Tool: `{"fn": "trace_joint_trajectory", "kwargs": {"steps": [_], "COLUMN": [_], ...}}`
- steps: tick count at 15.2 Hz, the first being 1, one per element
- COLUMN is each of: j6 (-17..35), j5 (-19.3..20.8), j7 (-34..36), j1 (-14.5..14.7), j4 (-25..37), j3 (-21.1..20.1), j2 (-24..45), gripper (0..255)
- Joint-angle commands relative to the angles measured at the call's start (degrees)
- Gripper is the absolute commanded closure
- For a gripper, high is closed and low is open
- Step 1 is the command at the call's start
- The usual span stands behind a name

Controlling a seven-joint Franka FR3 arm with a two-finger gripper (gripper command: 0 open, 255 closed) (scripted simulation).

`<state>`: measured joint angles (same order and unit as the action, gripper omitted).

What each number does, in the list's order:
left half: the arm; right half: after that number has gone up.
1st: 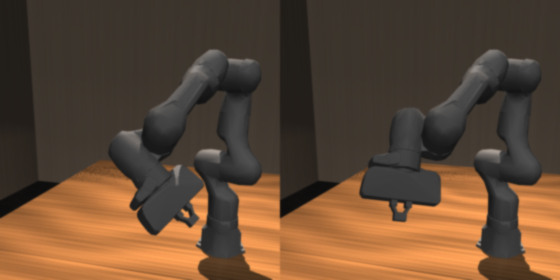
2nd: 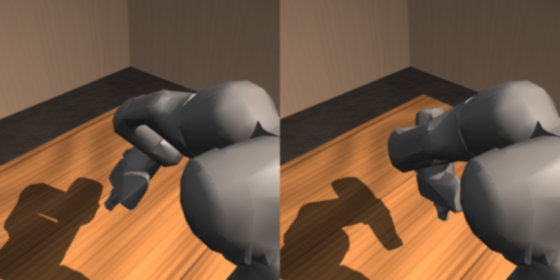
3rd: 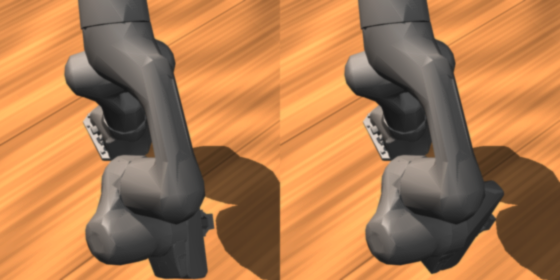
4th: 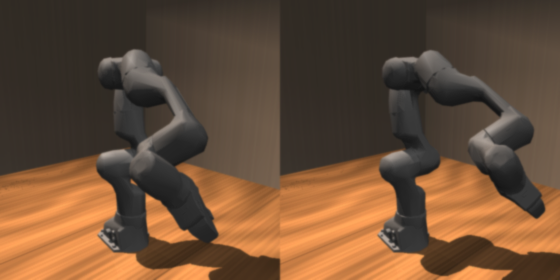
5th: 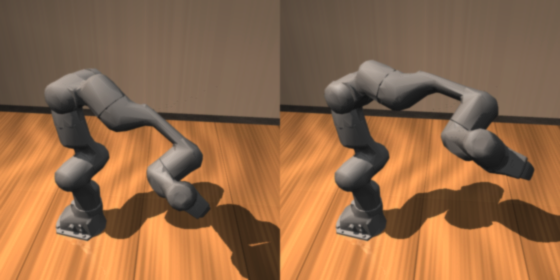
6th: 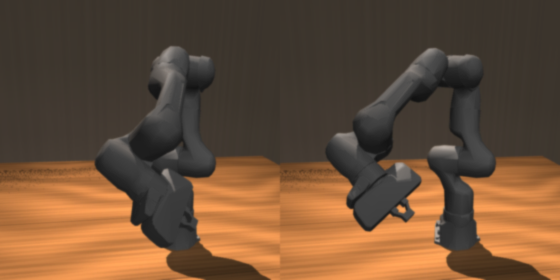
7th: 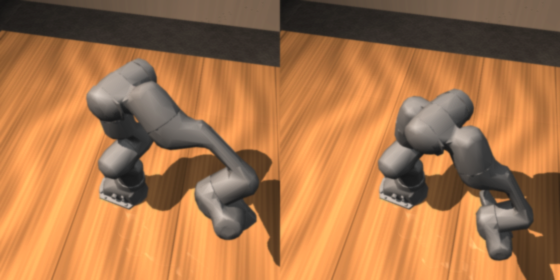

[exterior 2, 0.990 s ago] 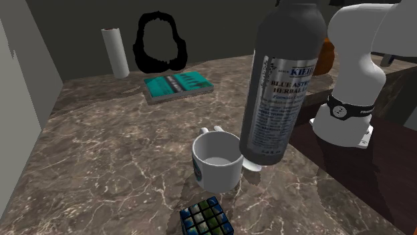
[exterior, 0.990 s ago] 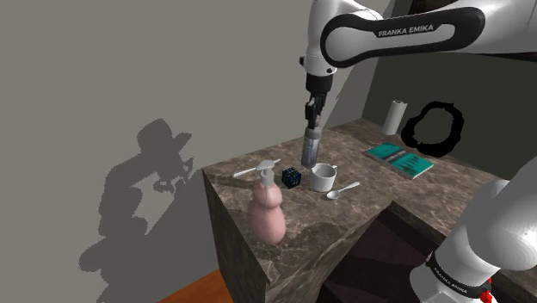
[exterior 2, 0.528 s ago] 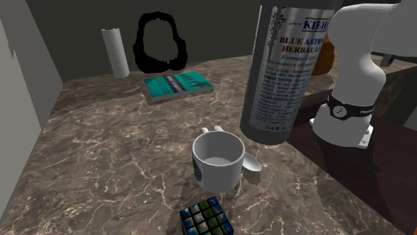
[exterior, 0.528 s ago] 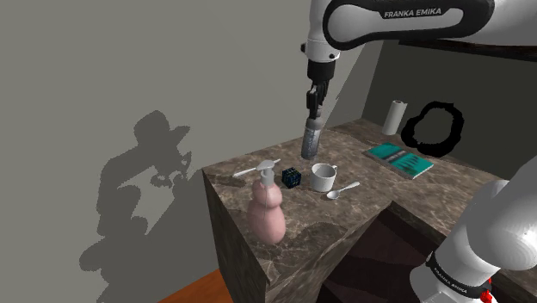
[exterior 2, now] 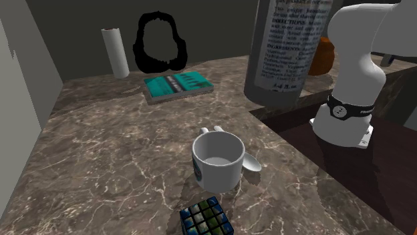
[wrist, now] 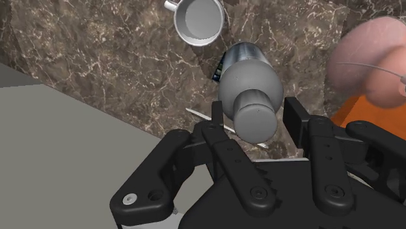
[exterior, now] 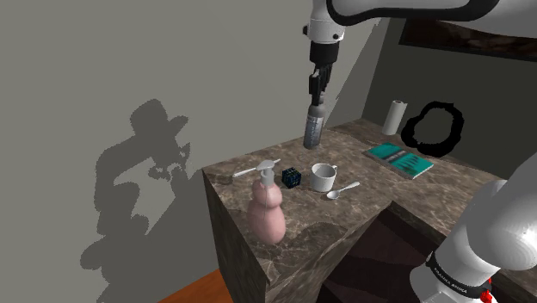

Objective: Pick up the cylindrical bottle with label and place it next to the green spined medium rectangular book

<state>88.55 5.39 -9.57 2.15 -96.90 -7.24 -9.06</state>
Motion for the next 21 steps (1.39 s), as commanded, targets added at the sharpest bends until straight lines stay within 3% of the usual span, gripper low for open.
{"fn": "trace_joint_trajectory", "kwargs": {"steps": [1, 5, 13, 21], "j6": [-1.64, -4.42, -2.78, -1.60], "j5": [0.08, 0.21, 0.80, 1.44], "j7": [-0.07, -0.24, -11.60, -22.99], "j1": [0.01, 0.02, -4.64, -9.18], "j4": [2.25, 6.02, 2.60, 3.66], "j3": [-0.06, -0.14, 6.64, 13.57], "j2": [0.62, 1.61, -1.40, -0.42], "gripper": [255, 255, 255, 255]}}
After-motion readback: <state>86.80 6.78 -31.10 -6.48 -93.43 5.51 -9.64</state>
